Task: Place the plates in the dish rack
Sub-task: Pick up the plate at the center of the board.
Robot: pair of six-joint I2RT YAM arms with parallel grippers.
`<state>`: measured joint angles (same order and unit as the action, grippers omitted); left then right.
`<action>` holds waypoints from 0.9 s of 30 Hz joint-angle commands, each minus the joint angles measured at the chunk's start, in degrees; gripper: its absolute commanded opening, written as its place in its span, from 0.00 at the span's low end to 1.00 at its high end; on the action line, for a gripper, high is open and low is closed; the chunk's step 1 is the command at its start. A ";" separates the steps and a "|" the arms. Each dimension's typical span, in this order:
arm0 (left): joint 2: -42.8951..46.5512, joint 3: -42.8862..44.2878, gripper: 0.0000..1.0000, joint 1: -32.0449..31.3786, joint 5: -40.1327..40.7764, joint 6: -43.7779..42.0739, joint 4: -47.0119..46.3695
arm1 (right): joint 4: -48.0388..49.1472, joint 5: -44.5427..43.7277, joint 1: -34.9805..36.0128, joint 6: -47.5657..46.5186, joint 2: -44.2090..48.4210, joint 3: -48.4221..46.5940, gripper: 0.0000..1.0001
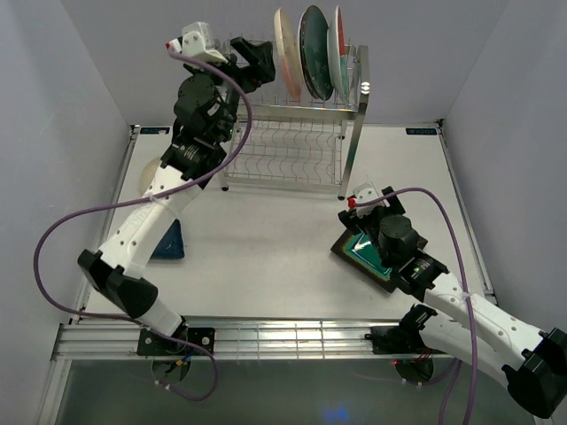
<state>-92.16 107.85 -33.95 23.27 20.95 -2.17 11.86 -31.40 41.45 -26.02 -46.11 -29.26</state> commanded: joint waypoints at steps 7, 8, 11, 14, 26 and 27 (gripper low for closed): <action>20.52 -26.02 0.98 0.03 -4.37 7.09 -1.87 | -0.43 3.27 -3.65 8.87 -3.01 -6.07 0.90; 21.40 -28.46 0.98 0.12 -4.28 6.91 -1.43 | -0.52 3.97 -4.62 8.97 -3.63 -6.34 0.90; 25.79 -35.66 0.98 0.03 -3.94 6.56 -2.13 | -0.43 7.64 -6.11 9.93 -4.25 -6.78 0.90; 31.41 -42.09 0.98 0.03 -3.32 7.17 -3.97 | -0.43 10.91 -6.99 10.64 -3.73 -7.13 0.90; 38.63 -65.83 0.98 0.12 -12.71 17.71 -6.26 | -15.34 16.37 -7.53 2.74 -5.31 -8.98 0.90; 38.81 -66.80 0.98 0.12 -13.50 19.20 -6.35 | -16.85 16.37 -7.44 1.86 -5.48 -9.06 0.90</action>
<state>-54.96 43.42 -33.91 14.72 35.53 -6.87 0.95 -16.32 34.13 -20.60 -51.29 -36.42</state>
